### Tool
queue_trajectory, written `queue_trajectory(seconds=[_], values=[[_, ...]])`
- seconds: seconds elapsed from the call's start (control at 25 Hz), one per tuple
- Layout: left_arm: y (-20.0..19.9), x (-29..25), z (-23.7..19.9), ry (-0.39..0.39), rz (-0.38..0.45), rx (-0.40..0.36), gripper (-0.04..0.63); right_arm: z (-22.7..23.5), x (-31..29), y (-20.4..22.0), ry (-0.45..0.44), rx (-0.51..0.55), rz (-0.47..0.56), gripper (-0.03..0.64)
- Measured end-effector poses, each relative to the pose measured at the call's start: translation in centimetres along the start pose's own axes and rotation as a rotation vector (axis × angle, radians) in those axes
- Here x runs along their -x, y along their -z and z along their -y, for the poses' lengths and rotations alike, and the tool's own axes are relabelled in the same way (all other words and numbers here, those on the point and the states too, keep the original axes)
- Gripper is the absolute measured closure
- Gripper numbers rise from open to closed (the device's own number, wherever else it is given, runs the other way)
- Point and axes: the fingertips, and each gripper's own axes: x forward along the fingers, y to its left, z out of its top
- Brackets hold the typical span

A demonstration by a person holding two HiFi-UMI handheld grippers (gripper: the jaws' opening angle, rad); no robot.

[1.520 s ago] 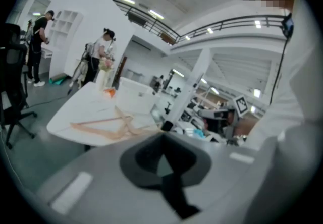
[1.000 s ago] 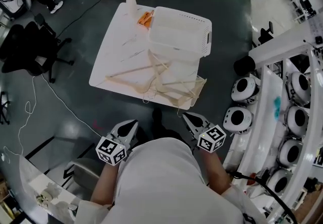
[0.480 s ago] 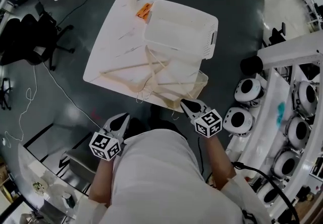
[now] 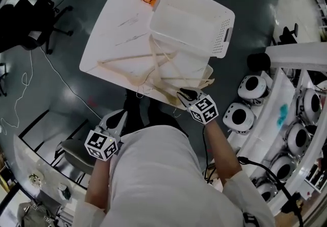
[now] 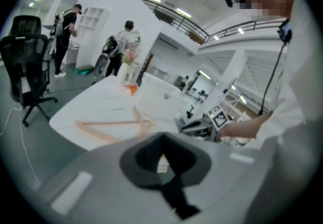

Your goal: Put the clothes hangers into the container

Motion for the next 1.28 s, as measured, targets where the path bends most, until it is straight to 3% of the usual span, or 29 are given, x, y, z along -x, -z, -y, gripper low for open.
queue_trajectory(seconds=[0.28,0.76,0.92,1.08,1.28], values=[[0.2,1.4,-2.7,-0.039,-0.022,0.045,0.592,0.9,-5.9,2.5,-0.050,0.133,-0.198,0.509],[2.3,3.5,-5.3,-0.099,-0.034,0.128,0.592,2.2,-10.7,6.5,-0.097,0.326,-0.451,0.457],[2.9,4.2,-5.7,-0.113,-0.034,0.148,0.592,2.2,-11.9,7.5,-0.093,0.358,-0.491,0.462],[3.7,4.7,-6.2,-0.124,-0.032,0.166,0.592,1.9,-12.6,7.8,-0.093,0.404,-0.508,0.508],[3.6,4.8,-6.2,-0.115,-0.021,0.164,0.592,0.5,-12.1,6.3,-0.116,0.412,-0.469,0.514]])
